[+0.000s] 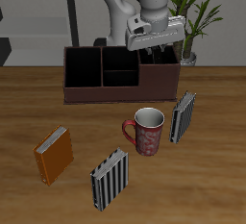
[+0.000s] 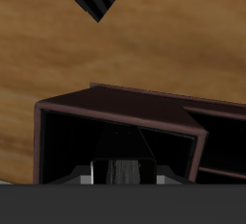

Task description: Place the black book into the back desk caddy's right compartment

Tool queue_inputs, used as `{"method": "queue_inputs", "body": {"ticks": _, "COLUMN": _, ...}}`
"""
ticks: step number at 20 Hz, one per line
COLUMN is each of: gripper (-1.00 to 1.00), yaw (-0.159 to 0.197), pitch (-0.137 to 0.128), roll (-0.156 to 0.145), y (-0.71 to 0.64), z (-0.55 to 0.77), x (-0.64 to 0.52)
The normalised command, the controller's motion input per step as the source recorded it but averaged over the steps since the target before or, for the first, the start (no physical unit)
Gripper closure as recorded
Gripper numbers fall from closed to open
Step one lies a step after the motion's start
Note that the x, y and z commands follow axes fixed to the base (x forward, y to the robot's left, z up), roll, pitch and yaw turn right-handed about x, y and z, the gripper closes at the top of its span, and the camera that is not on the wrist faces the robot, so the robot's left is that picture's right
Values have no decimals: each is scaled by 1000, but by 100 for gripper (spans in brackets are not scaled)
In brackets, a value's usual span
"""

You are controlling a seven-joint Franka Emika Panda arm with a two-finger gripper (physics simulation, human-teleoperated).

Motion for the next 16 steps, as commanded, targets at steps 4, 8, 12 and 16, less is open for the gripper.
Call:
{"method": "queue_inputs", "body": {"ticks": 4, "gripper": -100, "yaw": -15, "pitch": 9, "roll": 16, "y": 9, "z": 22, "x": 5}}
{"method": "queue_inputs", "body": {"ticks": 8, "gripper": -100, "yaw": -14, "pitch": -8, "roll": -11, "y": -75, "z": 25, "x": 2}}
{"method": "queue_inputs", "body": {"ticks": 12, "gripper": -100, "yaw": -21, "pitch": -18, "roll": -28, "y": -190, "z": 21, "x": 88}}
{"method": "queue_inputs", "body": {"ticks": 16, "gripper": -100, "yaw": -23, "pitch": -28, "roll": -20, "y": -200, "z": 52, "x": 39}}
